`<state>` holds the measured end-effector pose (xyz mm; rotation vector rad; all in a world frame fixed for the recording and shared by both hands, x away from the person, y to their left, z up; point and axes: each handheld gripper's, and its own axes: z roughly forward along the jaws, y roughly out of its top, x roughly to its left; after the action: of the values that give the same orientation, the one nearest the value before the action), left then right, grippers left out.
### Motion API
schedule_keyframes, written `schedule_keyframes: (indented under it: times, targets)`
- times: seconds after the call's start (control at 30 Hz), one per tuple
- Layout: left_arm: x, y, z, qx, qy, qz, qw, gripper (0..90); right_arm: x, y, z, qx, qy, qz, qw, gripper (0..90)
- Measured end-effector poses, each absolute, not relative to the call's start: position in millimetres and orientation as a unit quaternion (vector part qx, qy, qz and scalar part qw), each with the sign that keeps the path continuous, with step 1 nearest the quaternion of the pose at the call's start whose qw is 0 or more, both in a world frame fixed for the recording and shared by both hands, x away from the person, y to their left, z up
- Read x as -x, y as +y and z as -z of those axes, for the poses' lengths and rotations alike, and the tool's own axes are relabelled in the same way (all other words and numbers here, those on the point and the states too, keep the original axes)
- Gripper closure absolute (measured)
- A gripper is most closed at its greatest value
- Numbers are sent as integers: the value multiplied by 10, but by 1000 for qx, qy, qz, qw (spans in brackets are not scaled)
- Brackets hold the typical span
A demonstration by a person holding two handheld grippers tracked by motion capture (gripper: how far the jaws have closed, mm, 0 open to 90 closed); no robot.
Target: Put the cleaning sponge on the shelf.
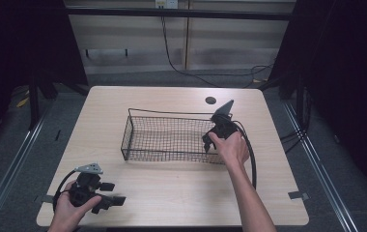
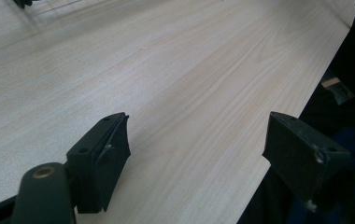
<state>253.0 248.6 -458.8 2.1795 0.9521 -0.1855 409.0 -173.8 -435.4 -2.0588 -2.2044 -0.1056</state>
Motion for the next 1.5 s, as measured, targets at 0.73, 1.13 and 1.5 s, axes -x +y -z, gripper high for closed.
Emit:
schedule_keyframes:
  times: [0.73,1.13,1.5]
  targets:
    - [-2529,2486,4588,-849,371,73,370,219,-4000,-1828,4088,663,-741,101,35,155]
    - [-2527,2484,4587,-848,371,74,371,219,-3890,-1929,3980,635,-757,145,50,161]
    - [-2528,2487,4586,-847,372,71,372,219,-3739,-2036,3918,607,-771,188,54,165]
